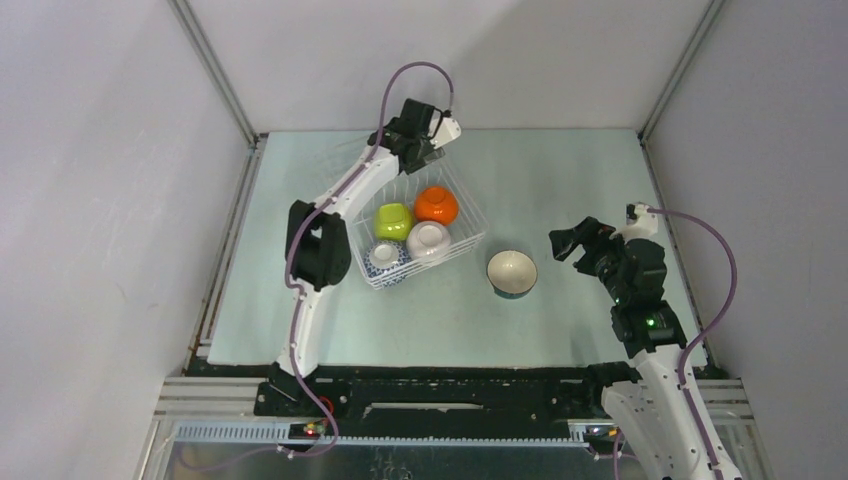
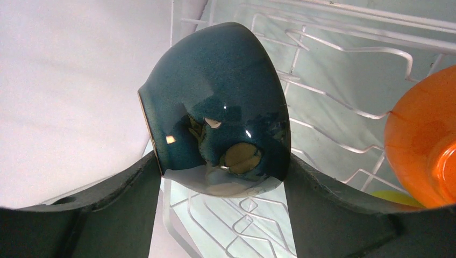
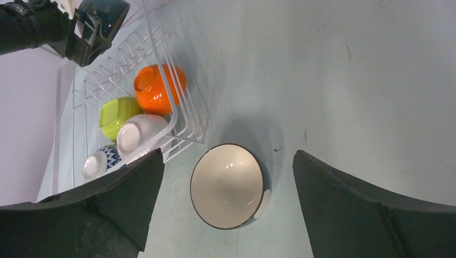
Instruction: Unload the bowls from the dish rack
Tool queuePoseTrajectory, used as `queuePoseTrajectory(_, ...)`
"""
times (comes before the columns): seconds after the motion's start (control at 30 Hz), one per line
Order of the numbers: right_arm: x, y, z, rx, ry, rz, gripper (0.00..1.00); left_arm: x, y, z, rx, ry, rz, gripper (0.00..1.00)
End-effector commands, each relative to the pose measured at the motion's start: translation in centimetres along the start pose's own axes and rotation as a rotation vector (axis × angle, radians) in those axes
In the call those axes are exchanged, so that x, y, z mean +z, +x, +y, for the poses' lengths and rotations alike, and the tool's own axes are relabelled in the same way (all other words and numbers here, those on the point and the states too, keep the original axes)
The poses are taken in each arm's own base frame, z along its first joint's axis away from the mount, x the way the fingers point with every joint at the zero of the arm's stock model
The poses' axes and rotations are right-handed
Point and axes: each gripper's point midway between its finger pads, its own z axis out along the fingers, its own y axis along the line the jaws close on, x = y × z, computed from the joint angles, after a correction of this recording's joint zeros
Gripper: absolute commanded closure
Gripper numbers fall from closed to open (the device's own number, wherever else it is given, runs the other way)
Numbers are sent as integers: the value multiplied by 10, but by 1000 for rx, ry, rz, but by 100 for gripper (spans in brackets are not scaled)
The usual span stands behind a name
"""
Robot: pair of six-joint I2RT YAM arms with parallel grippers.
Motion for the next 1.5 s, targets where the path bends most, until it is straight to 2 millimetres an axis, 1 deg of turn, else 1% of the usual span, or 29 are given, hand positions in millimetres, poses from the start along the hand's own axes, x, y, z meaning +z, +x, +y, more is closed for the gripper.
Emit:
queuePoseTrajectory(0.0,-5,-22,14,-25,-37,-60,2,-48,-29,50,-84,-154,-102,64)
queuePoseTrajectory(0.27,-4,-23,16,-22,-51,-62,2,-59,-30,51,-168,-160,-126,64)
queuePoseTrajectory(0.43,-4,-23,18,-23,-61,-61,2,-65,-24,54,-224,-190,-106,63)
queuePoseTrajectory(0.57,-5,-23,20,-26,-70,-63,2,-70,-23,56,-280,-205,-119,63)
queuePoseTrajectory(0.87,-4,-23,24,-27,-90,-57,2,-95,-30,66,-450,-254,-207,65)
queuePoseTrajectory(1.07,-3,-21,30,-29,-123,-43,2,-123,-38,70,-517,-258,-278,65)
queuePoseTrajectory(1.17,-3,-21,37,-31,-162,-38,2,-140,-45,68,-580,-216,-336,65)
queuePoseTrajectory(1.23,-3,-21,46,-38,-211,-26,3,-152,-52,62,-635,-161,-390,65)
queuePoseTrajectory(1.33,-2,-18,66,-53,-296,15,5,-170,-61,53,-702,-81,-463,64)
queuePoseTrajectory(1.47,3,-15,94,-72,-390,60,5,-190,-65,43,-782,-6,-529,64)
